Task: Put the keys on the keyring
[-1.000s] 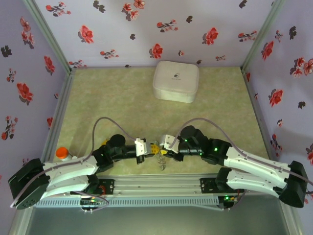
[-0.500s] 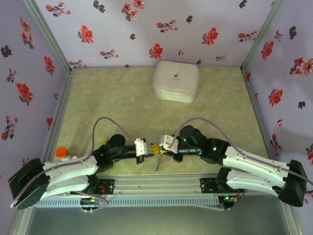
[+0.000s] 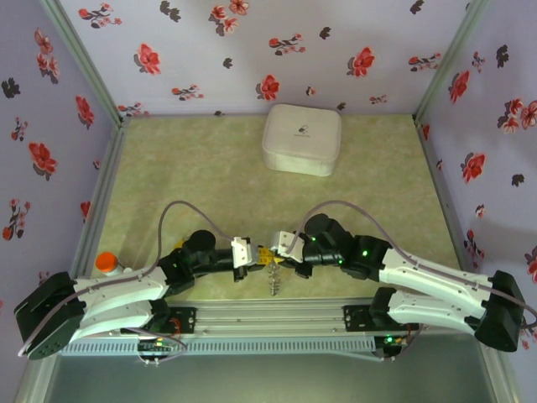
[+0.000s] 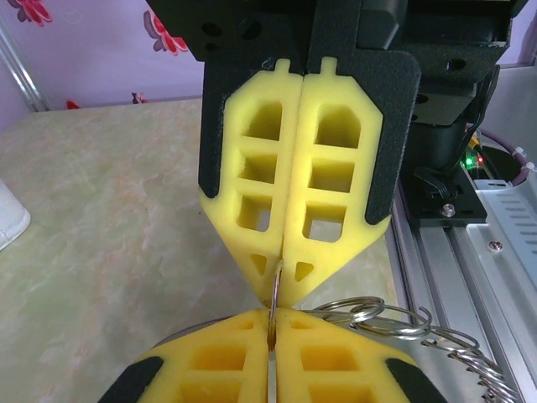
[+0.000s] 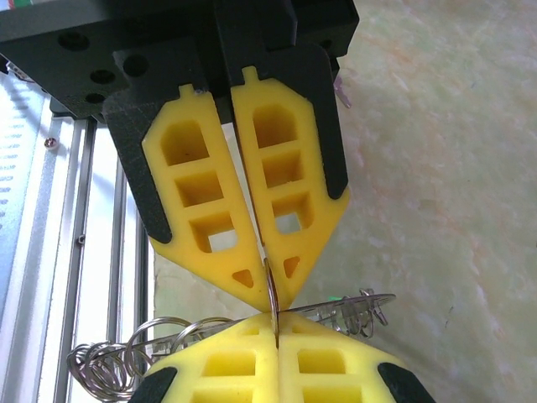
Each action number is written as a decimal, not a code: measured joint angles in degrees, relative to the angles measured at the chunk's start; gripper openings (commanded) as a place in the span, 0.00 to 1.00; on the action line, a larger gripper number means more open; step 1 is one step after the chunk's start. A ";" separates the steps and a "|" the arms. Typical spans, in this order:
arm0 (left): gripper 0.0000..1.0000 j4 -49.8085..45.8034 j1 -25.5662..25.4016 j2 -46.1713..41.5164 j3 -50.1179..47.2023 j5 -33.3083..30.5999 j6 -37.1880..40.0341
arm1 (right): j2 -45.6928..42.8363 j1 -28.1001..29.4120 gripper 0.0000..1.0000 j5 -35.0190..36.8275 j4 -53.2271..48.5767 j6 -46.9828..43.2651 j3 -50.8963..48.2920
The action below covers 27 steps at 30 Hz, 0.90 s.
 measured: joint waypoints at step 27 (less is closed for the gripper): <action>0.00 -0.76 6.84 -19.87 -0.31 -30.67 4.11 | -10.38 0.28 0.69 29.51 8.20 8.87 0.98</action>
